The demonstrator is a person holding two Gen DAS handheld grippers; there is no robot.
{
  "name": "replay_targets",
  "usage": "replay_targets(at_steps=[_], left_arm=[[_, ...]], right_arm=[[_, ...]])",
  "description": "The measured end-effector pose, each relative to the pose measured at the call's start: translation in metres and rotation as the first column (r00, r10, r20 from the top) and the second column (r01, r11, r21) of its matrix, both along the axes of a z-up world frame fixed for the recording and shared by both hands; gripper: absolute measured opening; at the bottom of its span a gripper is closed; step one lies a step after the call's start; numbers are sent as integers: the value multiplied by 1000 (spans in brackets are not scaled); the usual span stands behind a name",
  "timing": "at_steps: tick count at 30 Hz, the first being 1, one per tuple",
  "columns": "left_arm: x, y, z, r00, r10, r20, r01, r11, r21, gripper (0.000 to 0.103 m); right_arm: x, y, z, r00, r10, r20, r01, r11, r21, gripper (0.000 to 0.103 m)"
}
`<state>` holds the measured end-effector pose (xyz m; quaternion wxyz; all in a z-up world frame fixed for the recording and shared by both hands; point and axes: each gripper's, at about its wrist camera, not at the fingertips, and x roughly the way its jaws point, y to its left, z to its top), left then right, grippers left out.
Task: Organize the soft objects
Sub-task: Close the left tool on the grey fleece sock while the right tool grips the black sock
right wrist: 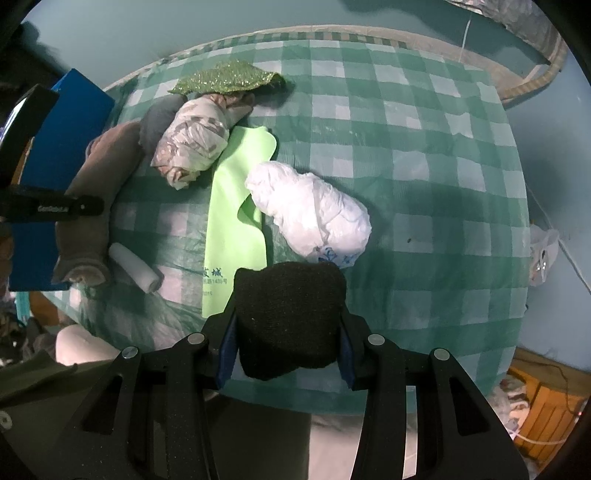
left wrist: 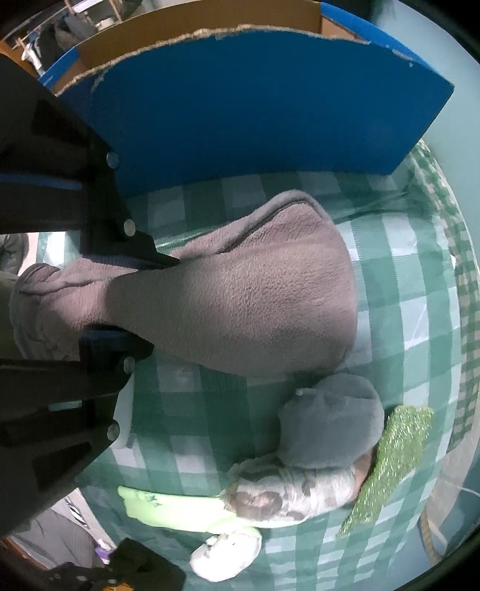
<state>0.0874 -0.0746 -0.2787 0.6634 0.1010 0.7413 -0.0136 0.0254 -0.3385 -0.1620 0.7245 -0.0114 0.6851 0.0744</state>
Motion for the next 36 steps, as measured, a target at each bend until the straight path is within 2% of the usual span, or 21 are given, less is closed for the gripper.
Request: replay_targets(at_steps=[7, 11, 12, 15, 18, 30, 36], left_arm=[[-8, 3, 24, 999, -29, 22, 30, 999, -16, 27], [-12, -2, 40, 996, -77, 46, 78, 997, -17, 27], [-24, -10, 46, 995, -85, 55, 86, 996, -12, 27], [-27, -22, 58, 992, -104, 76, 106, 994, -17, 27], [-37, -20, 63, 988, -117, 97, 120, 992, -25, 27], [-63, -13, 111, 961, -192, 198, 195, 981, 3, 27], [-69, -10, 125, 949, -219, 225, 226, 974, -7, 27]], right_arm=[[3, -3, 15, 1000, 0, 20, 0, 1000, 8, 43], [9, -2, 23, 999, -4, 34, 4, 1000, 5, 43], [10, -1, 25, 999, -4, 36, 3, 1000, 5, 43], [15, 1, 32, 999, 2, 45, -2, 1000, 2, 43], [19, 4, 38, 999, 4, 50, -4, 1000, -2, 43], [37, 22, 74, 995, 37, 90, -38, 999, 3, 43], [48, 34, 91, 992, 63, 109, -65, 998, 16, 43]])
